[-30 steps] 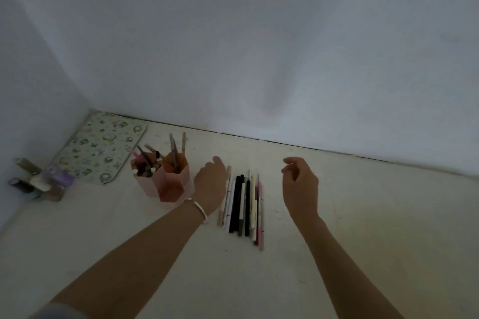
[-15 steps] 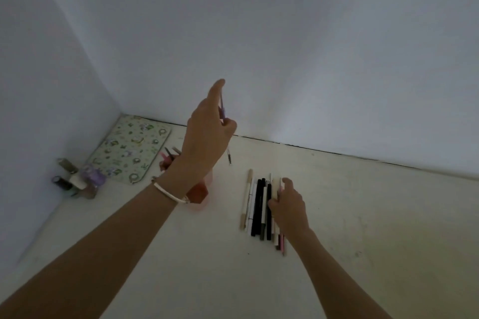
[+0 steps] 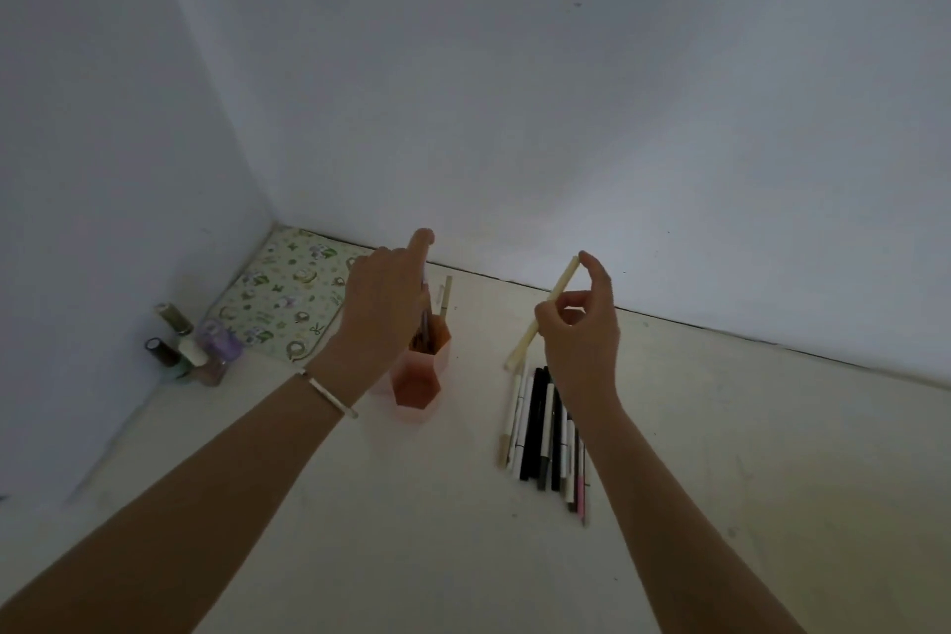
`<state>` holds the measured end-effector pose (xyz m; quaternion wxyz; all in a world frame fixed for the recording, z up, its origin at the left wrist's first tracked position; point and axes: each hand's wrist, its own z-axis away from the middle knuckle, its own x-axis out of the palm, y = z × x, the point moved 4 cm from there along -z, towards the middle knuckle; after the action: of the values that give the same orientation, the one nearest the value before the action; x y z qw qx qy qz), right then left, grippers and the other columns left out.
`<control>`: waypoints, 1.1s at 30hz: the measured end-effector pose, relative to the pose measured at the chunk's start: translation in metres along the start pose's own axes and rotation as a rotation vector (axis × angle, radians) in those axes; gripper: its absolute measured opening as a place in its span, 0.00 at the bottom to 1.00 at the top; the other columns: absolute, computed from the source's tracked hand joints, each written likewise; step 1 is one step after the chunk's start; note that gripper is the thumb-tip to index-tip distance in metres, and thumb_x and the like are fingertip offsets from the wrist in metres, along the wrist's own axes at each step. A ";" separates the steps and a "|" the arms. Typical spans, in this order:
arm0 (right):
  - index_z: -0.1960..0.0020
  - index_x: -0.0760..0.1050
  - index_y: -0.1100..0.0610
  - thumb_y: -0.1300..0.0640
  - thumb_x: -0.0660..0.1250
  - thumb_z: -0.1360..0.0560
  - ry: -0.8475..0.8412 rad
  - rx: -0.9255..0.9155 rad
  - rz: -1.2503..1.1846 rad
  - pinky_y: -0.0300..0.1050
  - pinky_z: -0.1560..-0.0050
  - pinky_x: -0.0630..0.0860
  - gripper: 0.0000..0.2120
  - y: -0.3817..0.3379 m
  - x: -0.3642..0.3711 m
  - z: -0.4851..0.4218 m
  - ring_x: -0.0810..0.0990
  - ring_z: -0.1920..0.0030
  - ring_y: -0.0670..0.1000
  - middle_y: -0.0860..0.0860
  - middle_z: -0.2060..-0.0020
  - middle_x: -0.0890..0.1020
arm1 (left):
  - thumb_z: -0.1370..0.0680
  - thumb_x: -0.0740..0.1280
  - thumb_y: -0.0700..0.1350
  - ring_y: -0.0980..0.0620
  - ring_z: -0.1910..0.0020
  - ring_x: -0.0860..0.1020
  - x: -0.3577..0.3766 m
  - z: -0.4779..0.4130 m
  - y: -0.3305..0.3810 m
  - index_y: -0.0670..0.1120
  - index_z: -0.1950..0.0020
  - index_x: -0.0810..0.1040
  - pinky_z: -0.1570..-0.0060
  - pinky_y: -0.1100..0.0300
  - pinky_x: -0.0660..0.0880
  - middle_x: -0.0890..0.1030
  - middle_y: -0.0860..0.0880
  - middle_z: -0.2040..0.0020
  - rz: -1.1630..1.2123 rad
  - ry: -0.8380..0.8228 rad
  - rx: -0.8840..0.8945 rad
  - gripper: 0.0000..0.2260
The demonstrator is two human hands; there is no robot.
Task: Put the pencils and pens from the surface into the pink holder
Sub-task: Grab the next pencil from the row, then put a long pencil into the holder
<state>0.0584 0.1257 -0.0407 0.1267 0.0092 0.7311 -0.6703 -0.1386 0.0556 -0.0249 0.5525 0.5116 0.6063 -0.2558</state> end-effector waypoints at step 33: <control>0.43 0.75 0.54 0.69 0.58 0.25 0.284 -0.121 0.304 0.30 0.64 0.69 0.17 0.045 -0.085 0.004 0.73 0.65 0.44 0.47 0.54 0.79 | 0.22 0.62 0.42 0.44 0.46 0.79 0.129 0.057 0.091 0.41 0.44 0.76 0.52 0.58 0.74 0.79 0.43 0.44 0.174 -0.632 -0.285 0.09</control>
<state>0.1497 0.1395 -0.0686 0.1225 0.2060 0.7706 -0.5906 -0.0159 0.0806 -0.1366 0.7983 0.3747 0.3891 -0.2663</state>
